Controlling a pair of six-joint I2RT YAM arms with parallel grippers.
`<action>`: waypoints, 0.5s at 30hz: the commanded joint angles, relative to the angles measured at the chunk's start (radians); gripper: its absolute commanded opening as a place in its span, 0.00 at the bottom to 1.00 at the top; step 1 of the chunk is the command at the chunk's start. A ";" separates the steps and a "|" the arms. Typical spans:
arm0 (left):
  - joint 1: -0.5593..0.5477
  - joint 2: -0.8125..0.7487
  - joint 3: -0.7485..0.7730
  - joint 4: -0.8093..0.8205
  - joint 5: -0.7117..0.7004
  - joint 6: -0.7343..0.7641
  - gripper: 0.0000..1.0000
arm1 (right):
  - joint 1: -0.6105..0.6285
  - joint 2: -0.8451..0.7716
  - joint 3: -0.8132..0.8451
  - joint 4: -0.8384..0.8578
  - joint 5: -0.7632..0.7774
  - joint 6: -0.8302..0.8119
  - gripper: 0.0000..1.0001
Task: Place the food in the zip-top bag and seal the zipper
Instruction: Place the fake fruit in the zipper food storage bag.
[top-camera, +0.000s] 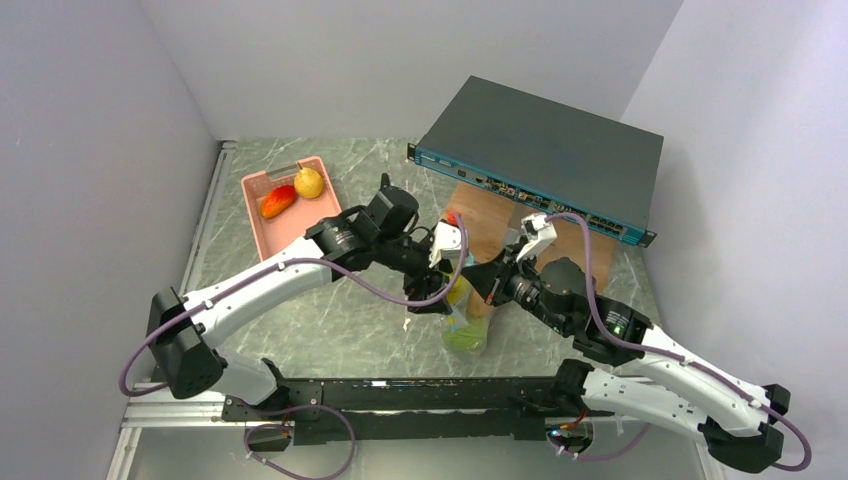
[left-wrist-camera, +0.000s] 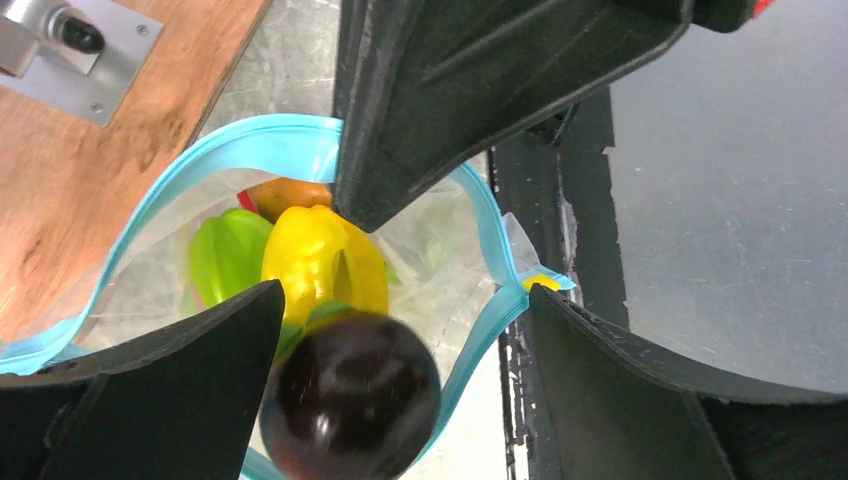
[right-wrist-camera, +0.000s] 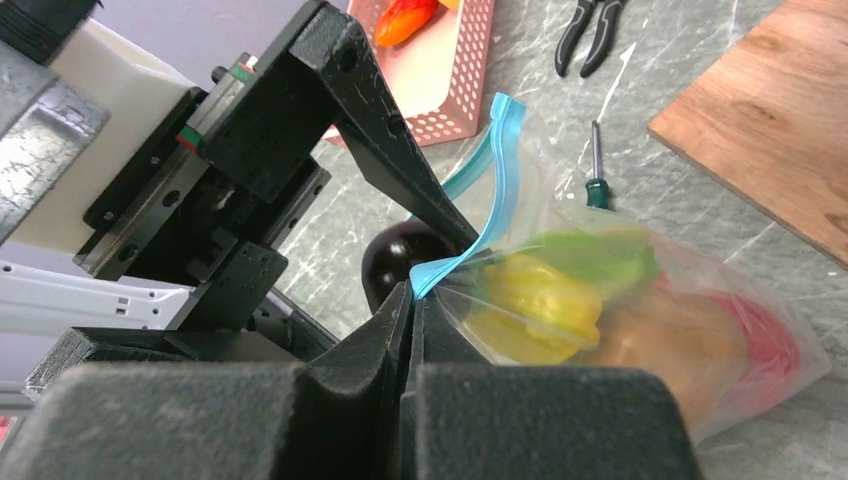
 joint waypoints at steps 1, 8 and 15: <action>-0.011 -0.060 0.002 0.031 -0.109 0.009 0.98 | 0.004 -0.009 0.002 0.084 -0.023 0.011 0.00; -0.010 -0.147 -0.050 0.126 -0.293 -0.032 0.99 | 0.003 -0.017 0.001 0.078 -0.035 0.017 0.00; -0.005 -0.276 -0.082 0.197 -0.517 -0.143 0.99 | 0.003 0.003 0.002 0.098 -0.055 0.023 0.00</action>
